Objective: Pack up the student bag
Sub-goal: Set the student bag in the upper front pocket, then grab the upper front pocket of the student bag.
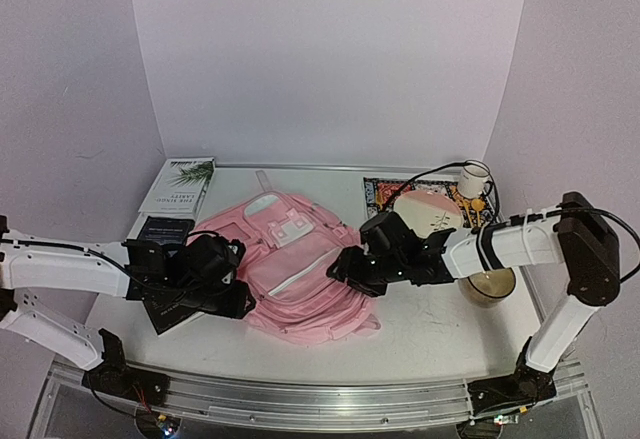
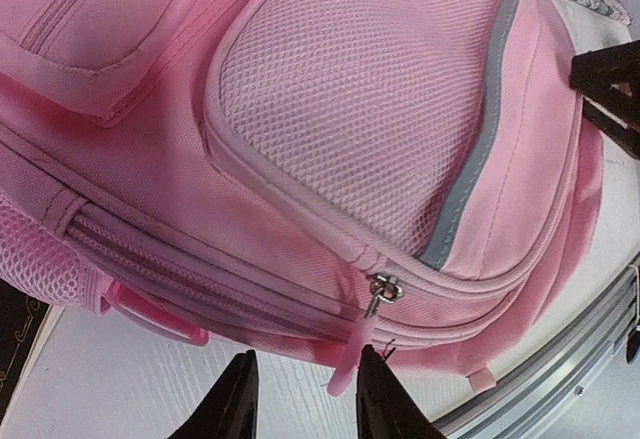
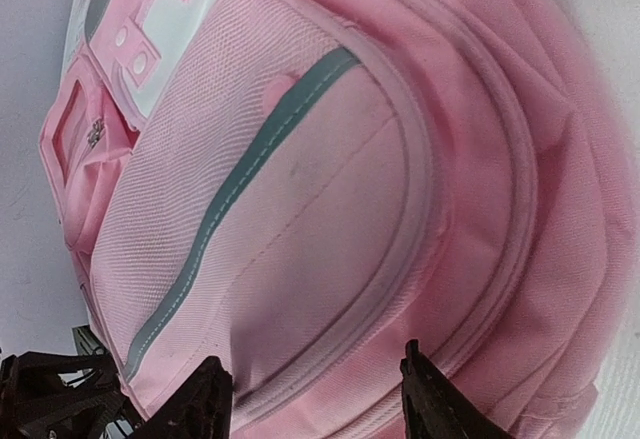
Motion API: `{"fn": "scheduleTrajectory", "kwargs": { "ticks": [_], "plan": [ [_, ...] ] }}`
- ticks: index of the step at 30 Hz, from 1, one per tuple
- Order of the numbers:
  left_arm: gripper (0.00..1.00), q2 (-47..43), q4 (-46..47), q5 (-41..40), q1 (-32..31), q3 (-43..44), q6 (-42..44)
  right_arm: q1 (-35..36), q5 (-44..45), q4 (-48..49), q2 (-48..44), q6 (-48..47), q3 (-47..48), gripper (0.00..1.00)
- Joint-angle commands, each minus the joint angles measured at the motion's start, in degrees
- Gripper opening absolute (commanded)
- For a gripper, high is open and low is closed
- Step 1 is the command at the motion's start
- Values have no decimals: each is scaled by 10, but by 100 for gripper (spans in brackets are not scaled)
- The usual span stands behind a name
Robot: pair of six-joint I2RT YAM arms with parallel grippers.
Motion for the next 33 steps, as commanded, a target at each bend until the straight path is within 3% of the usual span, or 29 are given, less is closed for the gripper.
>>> {"fn": "scheduleTrajectory", "kwargs": {
  "ticks": [1,10,18,28,33],
  "plan": [
    [33,18,-11,-8,-5,36,19,-29,-11,-3,-43,-25,-9,59],
    [28,29,-10,2,-7,47,20,-82,-49,-17,-8,-70,42,59],
    [27,45,-9,18,-9,60,28,-89,-113,-17,66,-88,98,58],
    [24,67,-9,24,-9,55,21,-89,-146,-12,90,-92,102,55],
    [24,56,-10,29,-9,40,6,-89,-126,-13,82,-86,80,58]
  ]
}}
